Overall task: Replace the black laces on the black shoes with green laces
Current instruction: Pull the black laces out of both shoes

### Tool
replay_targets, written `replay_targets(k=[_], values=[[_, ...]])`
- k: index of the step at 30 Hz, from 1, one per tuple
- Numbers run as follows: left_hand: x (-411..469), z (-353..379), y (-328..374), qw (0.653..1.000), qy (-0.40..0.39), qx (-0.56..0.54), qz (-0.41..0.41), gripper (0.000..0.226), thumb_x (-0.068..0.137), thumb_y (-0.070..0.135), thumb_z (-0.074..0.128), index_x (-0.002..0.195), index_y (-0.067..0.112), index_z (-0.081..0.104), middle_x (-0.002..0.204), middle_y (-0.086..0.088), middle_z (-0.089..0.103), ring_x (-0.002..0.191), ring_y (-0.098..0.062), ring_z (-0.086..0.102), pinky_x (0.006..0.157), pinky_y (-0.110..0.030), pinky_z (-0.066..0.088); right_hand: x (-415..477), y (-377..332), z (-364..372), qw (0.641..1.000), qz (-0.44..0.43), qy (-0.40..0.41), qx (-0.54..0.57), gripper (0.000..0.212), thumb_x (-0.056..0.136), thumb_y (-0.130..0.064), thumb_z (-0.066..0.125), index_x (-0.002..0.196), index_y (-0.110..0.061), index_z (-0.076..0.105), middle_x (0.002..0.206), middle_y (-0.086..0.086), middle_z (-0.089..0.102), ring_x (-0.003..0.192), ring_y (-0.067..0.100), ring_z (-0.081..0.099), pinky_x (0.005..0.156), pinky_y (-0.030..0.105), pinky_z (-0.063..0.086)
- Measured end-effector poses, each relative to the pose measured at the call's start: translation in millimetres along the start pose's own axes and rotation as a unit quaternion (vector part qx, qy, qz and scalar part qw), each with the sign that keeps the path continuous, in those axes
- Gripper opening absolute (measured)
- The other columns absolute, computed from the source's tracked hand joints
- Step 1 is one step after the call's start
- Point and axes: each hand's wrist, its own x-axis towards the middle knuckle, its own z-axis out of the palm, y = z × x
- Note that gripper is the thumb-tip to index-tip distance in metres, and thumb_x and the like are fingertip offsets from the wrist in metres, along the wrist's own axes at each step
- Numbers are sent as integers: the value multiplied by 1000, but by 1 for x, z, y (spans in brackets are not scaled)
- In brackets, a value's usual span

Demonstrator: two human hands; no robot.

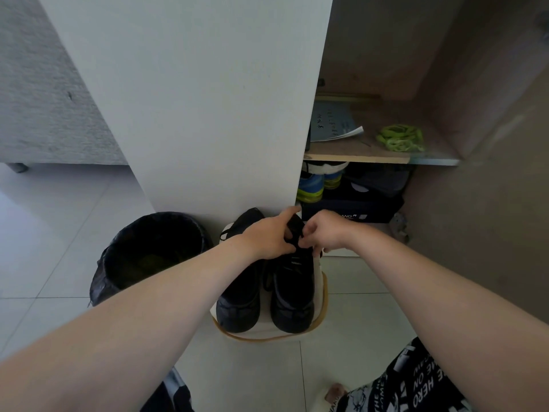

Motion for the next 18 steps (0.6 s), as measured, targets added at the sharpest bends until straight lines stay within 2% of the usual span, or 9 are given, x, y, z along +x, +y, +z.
replay_targets(k=[4,5,7,9,10,11,13,15,18], values=[[2,2,-2,996,-38,75,-3,80,82,31,71,148,26,28,120,-3,64,109,-26,61,91,-35,49,4,-9,-3,977,-9,130,169,18,104,-21,52,91,-10,58,82,9,73,73,28,73,63,35,55],[2,3,-2,997,-39,70,-13,82,81,35,73,149,25,27,122,-4,64,111,-27,60,93,-37,49,6,-10,-5,966,-14,187,180,17,105,-23,50,94,-11,56,81,9,72,70,27,70,61,33,54],[4,3,-3,999,-24,33,-29,88,77,38,76,149,28,27,121,-3,63,109,-26,60,94,-39,50,10,-11,-9,961,-35,252,110,16,103,-27,52,95,-14,54,85,7,67,75,23,63,62,30,47],[6,2,1,1000,3,0,-24,82,74,37,77,143,29,34,117,-2,62,104,-22,61,91,-39,52,9,-11,-6,970,-56,228,58,15,102,-28,55,95,-15,55,86,2,60,77,17,57,59,26,41],[8,2,4,1000,19,-17,-18,71,75,37,75,137,28,43,115,-1,61,103,-21,61,90,-38,52,9,-12,-4,974,-65,210,56,14,101,-27,57,94,-15,56,84,0,58,73,13,56,56,24,39],[10,0,7,998,39,-36,-18,54,76,37,71,127,26,55,111,-2,61,101,-21,62,87,-35,52,9,-13,-2,975,-76,200,63,13,100,-26,59,92,-16,57,81,-2,57,69,10,54,55,23,41],[11,-8,16,992,71,-93,-56,18,82,34,63,93,22,70,91,-1,65,86,-18,64,70,-27,47,9,-17,0,972,-91,189,107,14,99,-24,61,89,-16,57,76,0,58,63,11,55,53,26,47],[11,-16,20,974,76,-174,-121,19,87,32,60,75,21,69,72,4,64,67,-13,59,59,-26,40,10,-20,-1,966,-90,173,171,10,98,-22,63,94,-14,58,76,6,60,58,15,57,51,29,53],[10,-21,21,945,77,-270,-167,21,93,24,54,84,12,69,74,1,68,55,-15,55,50,-18,42,10,-15,-6,975,-68,105,185,18,90,-20,72,101,-17,59,83,4,64,66,18,60,59,32,54]])
